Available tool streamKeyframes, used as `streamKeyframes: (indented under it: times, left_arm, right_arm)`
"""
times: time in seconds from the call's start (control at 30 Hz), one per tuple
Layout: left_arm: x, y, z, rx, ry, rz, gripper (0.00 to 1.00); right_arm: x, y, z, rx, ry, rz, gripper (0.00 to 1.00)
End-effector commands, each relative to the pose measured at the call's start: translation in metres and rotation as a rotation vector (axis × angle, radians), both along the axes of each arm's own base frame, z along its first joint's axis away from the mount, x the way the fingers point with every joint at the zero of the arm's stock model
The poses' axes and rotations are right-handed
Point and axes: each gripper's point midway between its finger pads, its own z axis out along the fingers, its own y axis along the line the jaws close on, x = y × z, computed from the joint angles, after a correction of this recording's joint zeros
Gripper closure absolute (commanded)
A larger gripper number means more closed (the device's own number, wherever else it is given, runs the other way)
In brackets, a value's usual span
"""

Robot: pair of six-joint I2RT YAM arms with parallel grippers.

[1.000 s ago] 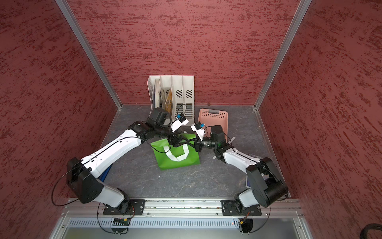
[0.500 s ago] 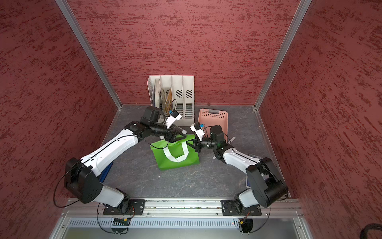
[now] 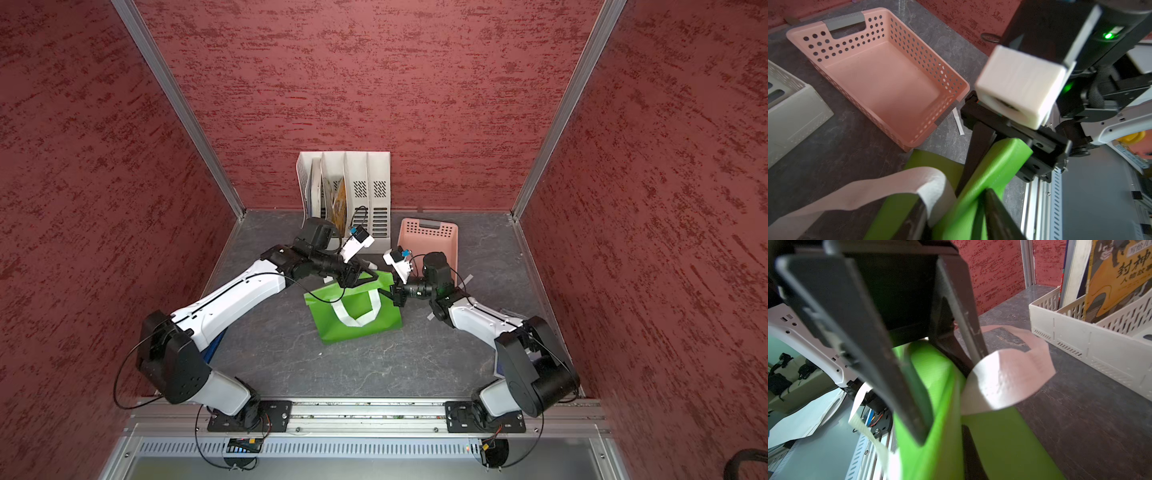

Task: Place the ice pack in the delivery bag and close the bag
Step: Seal the delivery bag at the center of the board.

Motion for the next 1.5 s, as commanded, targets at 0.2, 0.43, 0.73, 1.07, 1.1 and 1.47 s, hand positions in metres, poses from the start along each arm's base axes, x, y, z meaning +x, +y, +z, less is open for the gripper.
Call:
streamKeyframes:
  times: [0.2,0.43,0.73,1.07,1.1,1.47]
  left_arm:
    - [-0.003,-0.007,-0.007,0.061,-0.023,0.006,1.00]
    - [-0.006,-0.008,0.000,0.036,-0.020,0.007,0.97]
    - [-0.004,-0.006,0.006,0.030,-0.035,0.030,0.67]
    - [-0.008,-0.002,0.004,0.040,-0.032,0.034,0.39]
    - [-0.008,-0.001,0.004,0.042,-0.036,0.037,0.38]
    - [-0.017,0.007,-0.001,0.057,-0.004,0.050,0.25]
  right_arm:
    - [0.002,-0.007,0.039,0.040,-0.124,-0.070,0.80]
    - [-0.006,-0.019,0.036,0.017,-0.107,-0.123,0.45]
    - [-0.026,-0.037,0.049,0.042,-0.148,-0.189,0.23]
    - [0.010,-0.030,0.033,-0.009,-0.130,-0.155,0.68]
    - [0.012,-0.029,0.031,-0.005,-0.125,-0.139,0.72]
    - [-0.003,-0.026,0.025,0.059,-0.088,-0.021,1.00]
